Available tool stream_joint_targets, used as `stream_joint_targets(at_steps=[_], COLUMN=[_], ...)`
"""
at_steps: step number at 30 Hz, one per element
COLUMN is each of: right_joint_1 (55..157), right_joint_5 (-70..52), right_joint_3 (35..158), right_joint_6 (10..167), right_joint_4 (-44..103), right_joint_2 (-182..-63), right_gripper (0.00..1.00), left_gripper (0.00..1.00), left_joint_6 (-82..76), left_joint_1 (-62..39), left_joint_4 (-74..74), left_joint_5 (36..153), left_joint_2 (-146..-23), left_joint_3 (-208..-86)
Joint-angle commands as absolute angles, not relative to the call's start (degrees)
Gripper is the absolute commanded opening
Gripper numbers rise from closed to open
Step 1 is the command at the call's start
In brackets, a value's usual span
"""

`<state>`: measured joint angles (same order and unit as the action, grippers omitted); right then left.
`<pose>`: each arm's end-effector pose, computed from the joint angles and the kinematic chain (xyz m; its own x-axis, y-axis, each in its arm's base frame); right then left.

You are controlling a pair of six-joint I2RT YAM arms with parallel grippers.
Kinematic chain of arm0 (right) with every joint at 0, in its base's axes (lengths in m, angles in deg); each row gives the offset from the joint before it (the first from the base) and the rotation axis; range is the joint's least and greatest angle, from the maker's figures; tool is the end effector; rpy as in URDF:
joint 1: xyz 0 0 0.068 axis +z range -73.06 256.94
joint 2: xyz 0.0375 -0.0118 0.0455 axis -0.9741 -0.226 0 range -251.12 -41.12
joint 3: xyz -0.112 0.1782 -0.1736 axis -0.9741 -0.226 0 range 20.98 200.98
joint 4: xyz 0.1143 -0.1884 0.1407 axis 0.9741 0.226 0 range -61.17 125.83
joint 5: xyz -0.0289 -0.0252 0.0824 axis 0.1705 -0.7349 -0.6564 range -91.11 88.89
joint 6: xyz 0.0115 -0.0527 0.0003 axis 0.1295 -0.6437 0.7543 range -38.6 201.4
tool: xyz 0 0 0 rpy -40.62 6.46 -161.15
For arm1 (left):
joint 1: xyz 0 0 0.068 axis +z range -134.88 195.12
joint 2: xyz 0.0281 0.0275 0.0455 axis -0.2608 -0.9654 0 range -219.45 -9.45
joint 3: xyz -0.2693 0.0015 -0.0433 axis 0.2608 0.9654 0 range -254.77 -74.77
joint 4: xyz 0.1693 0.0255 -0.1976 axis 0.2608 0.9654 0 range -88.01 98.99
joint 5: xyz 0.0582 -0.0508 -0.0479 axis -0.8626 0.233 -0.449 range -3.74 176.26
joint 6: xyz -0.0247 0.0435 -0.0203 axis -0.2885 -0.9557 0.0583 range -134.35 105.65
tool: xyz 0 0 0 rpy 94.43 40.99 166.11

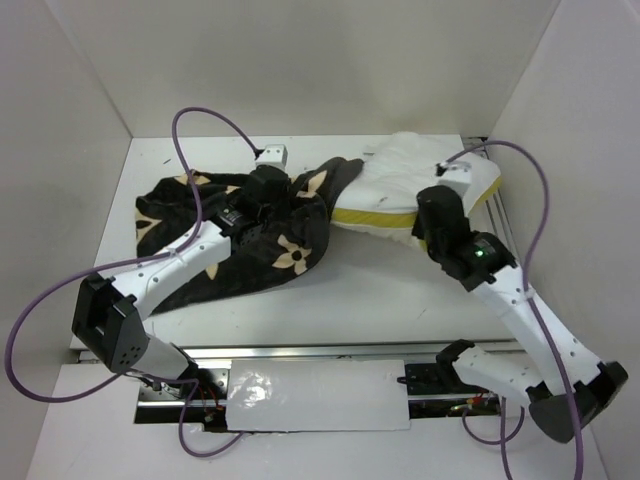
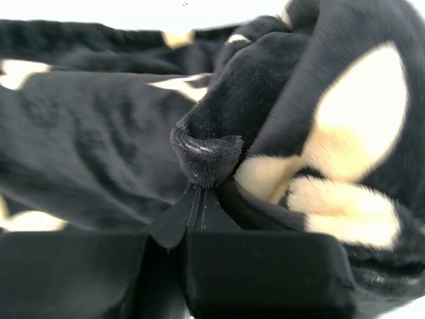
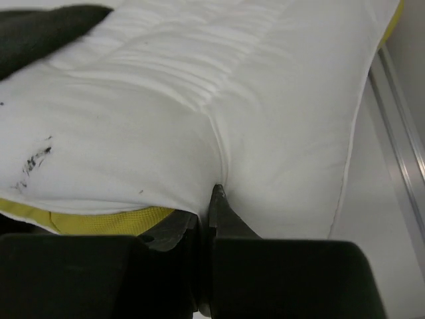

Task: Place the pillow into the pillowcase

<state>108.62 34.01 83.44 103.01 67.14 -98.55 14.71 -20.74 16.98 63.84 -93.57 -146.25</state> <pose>0.1835 0.0891 0.3607 -0.4416 0.0814 -0.8935 0.1530 0.9881 0.0144 0.2834 -0.1881 0.3314 -0.4584 -0.2226 -0.8604 0.0515 0.9598 -0.2758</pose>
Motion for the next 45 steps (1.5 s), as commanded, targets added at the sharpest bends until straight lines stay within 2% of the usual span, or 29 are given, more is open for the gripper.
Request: stream_joint_targets(at_steps=[1,6,12,18,28,32,37,38,40,41,42,45], right_joint_1=[104.5,102.0,101.5,100.3,96.5,94.0,92.1,92.1,91.6,91.6,91.6,91.6], right_joint_5=[34.1,29.7,37.7,42.3,40.7,41.2,36.3,36.2,35.5,35.5,34.5,31.3], right_joint_3=[89.1,91.4,94.5,97.1,103.0,109.0,109.8,109.8,109.2,108.7,108.7,106.3], right_joint_6=[105.8,103.6,107.3,112.3,111.4,109.0,107.1,107.1,106.5,106.5,106.0,105.5], right_joint_4=[68.8,71.3,79.6,77.9,64.6,63.3,61.9,61.9,61.9,61.9,60.8,58.4], right_joint_2=[-96.1,-95.9,-93.6,-90.0,-95.7,-101.2,-103.2,-103.2,-104.3,-104.3,-104.8,-106.5], right_gripper=[0.00,0.00,0.00,0.00,0.00,0.00,0.00,0.00,0.00,0.00,0.00,0.00], left_gripper=[0.00,0.00,0.00,0.00,0.00,0.00,0.00,0.05,0.35,0.94,1.00,1.00], left_joint_6=[15.4,15.4,15.4,13.5,6.2,5.0,6.2,6.9,6.9,6.9,6.1,6.1], left_joint_1=[-20.0,-18.7,-16.7,-17.5,-35.6,-45.5,-48.3,-48.8,-48.8,-48.8,-48.8,-48.8], left_joint_4=[13.5,14.1,12.7,8.3,-0.5,-1.1,1.4,3.2,6.2,6.8,6.8,4.8], left_joint_5=[64.6,64.6,65.9,70.1,79.2,79.0,90.0,90.6,91.2,91.2,91.2,87.9], left_joint_2=[-93.9,-95.9,-97.1,-99.0,-103.0,-109.6,-118.2,-119.1,-119.1,-117.9,-113.9,-105.4], left_joint_3=[-148.2,-150.9,-151.4,-151.9,-152.6,-158.9,-165.6,-167.0,-168.5,-167.5,-164.1,-154.4])
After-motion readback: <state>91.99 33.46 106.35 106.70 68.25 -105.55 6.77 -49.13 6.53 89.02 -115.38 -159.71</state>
